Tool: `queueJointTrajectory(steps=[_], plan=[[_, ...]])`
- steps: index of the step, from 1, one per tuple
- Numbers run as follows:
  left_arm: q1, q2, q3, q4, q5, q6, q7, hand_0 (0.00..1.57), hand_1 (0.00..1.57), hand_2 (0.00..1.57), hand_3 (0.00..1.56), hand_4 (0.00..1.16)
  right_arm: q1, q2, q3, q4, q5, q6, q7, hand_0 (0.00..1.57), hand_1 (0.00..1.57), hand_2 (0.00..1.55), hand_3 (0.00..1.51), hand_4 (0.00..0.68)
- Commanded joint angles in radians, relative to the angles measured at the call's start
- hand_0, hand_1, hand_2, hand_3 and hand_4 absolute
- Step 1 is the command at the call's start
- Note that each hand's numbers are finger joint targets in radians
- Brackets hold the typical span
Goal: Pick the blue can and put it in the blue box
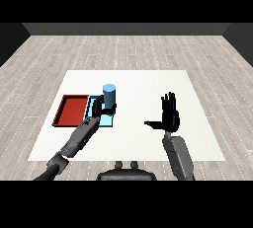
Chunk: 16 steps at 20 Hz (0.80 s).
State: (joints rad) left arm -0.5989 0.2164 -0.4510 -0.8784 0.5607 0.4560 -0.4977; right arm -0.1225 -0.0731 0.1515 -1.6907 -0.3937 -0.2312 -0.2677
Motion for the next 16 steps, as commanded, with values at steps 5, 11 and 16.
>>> queueJointTrajectory(steps=[5,11,16], plan=[[-0.097,0.088,-0.027,0.213,-0.130,0.089,0.186,1.57,1.57,1.57,1.49,1.09,0.026,-0.001,-0.046,0.030,-0.039,0.035,-0.014,0.00,0.00,0.00,0.00,0.000],[-0.169,0.067,-0.076,0.441,-0.202,0.120,0.380,1.50,1.50,1.40,1.18,0.97,0.019,0.008,-0.072,0.084,-0.045,0.057,-0.060,0.00,0.00,0.00,0.00,0.000],[-0.182,-0.030,-0.100,0.674,-0.228,0.094,0.492,0.95,0.95,0.85,0.44,0.88,0.027,-0.004,-0.099,0.093,-0.085,0.085,-0.043,0.00,0.00,0.00,0.00,0.000]])
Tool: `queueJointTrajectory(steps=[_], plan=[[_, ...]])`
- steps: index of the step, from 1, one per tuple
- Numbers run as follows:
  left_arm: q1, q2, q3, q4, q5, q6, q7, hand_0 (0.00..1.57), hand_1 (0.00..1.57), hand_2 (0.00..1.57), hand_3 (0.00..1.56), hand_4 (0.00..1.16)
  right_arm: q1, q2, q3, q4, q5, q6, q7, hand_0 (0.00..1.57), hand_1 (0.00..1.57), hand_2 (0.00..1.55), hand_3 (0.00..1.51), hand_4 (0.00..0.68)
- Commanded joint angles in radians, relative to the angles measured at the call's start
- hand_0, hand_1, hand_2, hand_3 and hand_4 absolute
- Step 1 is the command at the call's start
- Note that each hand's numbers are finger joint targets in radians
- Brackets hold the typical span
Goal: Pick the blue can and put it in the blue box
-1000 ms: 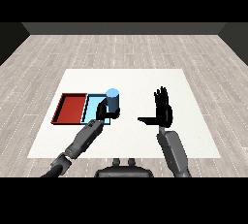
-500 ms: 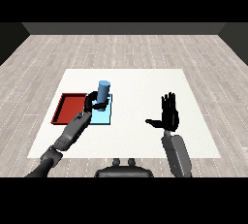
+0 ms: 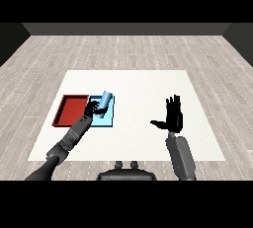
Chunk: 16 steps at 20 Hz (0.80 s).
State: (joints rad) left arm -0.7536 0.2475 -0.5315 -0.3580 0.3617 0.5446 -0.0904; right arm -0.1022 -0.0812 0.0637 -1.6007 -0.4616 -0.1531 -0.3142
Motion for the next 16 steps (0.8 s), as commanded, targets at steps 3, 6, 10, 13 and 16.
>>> queueJointTrajectory(steps=[3,6,10,13,16], plan=[[-0.067,-0.068,0.025,0.252,-0.031,-0.039,0.047,0.90,0.90,0.82,0.45,0.88,-0.032,-0.024,-0.049,0.035,-0.028,0.018,0.021,0.00,0.00,0.00,0.00,0.000],[-0.058,-0.056,0.093,0.286,0.023,-0.023,0.046,1.38,1.38,1.20,0.00,0.76,0.041,-0.013,-0.024,0.028,0.001,0.033,-0.028,0.00,0.00,0.00,0.00,0.000],[-0.069,-0.087,0.151,0.314,0.058,-0.031,0.039,1.17,1.17,1.02,0.00,0.69,0.012,0.000,-0.018,0.029,0.010,0.005,0.002,0.00,0.00,0.00,0.00,0.000],[-0.091,-0.074,0.095,0.353,-0.016,-0.098,0.087,0.00,0.00,0.00,0.00,0.00,0.014,0.011,-0.019,0.023,0.020,0.001,-0.013,0.00,0.00,0.00,0.00,0.000],[-0.103,-0.079,0.109,0.356,-0.012,-0.084,0.066,0.00,0.00,0.00,0.00,0.00,-0.037,-0.012,-0.066,0.069,-0.024,0.038,0.002,0.00,0.00,0.00,0.00,0.000]])
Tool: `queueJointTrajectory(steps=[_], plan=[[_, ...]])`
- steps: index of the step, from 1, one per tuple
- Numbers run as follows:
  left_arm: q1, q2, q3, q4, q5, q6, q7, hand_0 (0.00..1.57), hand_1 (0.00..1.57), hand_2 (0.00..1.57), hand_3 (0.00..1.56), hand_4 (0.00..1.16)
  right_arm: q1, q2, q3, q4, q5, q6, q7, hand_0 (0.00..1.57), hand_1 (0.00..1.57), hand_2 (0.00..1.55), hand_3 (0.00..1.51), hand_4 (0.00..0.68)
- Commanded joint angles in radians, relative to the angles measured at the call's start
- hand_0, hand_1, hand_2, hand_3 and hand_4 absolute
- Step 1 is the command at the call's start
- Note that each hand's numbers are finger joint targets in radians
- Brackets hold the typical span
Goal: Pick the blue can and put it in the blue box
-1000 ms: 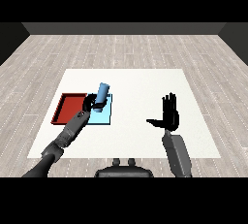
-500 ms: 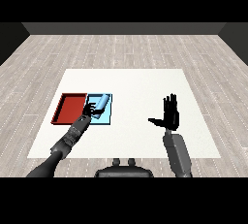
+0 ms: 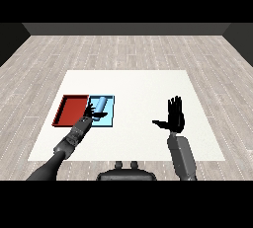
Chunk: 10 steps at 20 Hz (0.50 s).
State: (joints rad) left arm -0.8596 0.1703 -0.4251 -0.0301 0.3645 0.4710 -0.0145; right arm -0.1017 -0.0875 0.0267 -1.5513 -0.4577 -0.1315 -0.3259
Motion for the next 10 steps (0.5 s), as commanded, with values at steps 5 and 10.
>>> queueJointTrajectory(steps=[5,10], plan=[[0.024,0.007,0.050,-0.017,0.010,0.083,-0.104,0.00,0.00,0.00,0.00,0.00,-0.022,0.005,-0.016,0.022,-0.007,0.031,-0.019,0.00,0.00,0.00,0.00,0.000],[0.015,0.051,0.125,-0.137,0.065,0.037,-0.322,0.00,0.00,0.00,0.00,0.00,-0.026,0.001,0.032,0.002,0.033,0.019,0.017,0.00,0.00,0.00,0.00,0.000]])
